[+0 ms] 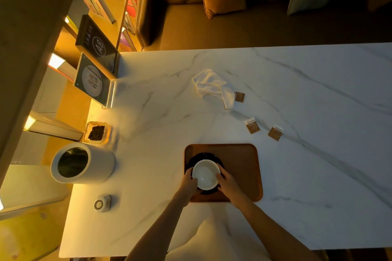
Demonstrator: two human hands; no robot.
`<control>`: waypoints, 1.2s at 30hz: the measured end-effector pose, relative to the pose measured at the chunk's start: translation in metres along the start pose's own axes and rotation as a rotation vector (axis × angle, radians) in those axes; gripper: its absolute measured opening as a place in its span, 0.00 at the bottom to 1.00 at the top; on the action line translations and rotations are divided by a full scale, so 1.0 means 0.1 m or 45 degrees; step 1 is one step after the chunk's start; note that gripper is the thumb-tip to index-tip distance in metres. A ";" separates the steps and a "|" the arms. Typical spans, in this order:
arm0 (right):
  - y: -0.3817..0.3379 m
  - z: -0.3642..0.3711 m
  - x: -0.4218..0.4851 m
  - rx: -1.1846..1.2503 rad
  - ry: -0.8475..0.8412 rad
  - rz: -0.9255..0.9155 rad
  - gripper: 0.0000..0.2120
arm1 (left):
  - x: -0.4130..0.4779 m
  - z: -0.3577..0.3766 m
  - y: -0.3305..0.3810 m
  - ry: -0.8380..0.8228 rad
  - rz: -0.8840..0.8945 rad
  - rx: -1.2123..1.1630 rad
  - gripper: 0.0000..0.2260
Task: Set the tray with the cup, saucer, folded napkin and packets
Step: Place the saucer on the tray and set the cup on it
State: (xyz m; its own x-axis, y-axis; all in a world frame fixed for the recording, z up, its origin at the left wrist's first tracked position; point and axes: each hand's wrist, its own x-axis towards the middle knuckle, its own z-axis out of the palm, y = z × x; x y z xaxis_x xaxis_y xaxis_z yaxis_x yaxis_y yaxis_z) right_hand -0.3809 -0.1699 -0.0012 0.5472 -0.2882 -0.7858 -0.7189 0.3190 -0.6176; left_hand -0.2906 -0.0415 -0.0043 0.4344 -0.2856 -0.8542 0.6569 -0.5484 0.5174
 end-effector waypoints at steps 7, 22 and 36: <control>0.00 0.00 0.01 -0.033 0.005 -0.020 0.22 | 0.02 0.01 -0.02 0.016 -0.015 -0.004 0.24; 0.02 -0.02 0.03 -0.078 0.016 -0.018 0.22 | -0.06 -0.04 0.04 0.029 -0.044 0.097 0.25; 0.06 -0.23 0.04 -0.174 0.102 -0.041 0.15 | -0.07 -0.25 0.17 -0.001 -0.022 0.204 0.18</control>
State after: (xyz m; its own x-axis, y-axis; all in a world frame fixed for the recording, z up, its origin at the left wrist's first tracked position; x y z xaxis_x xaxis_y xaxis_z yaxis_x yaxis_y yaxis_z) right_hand -0.3926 -0.1903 -0.0071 0.5390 -0.3694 -0.7570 -0.7560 0.1841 -0.6281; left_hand -0.2668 -0.0289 0.0121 0.4235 -0.2757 -0.8629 0.5573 -0.6717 0.4881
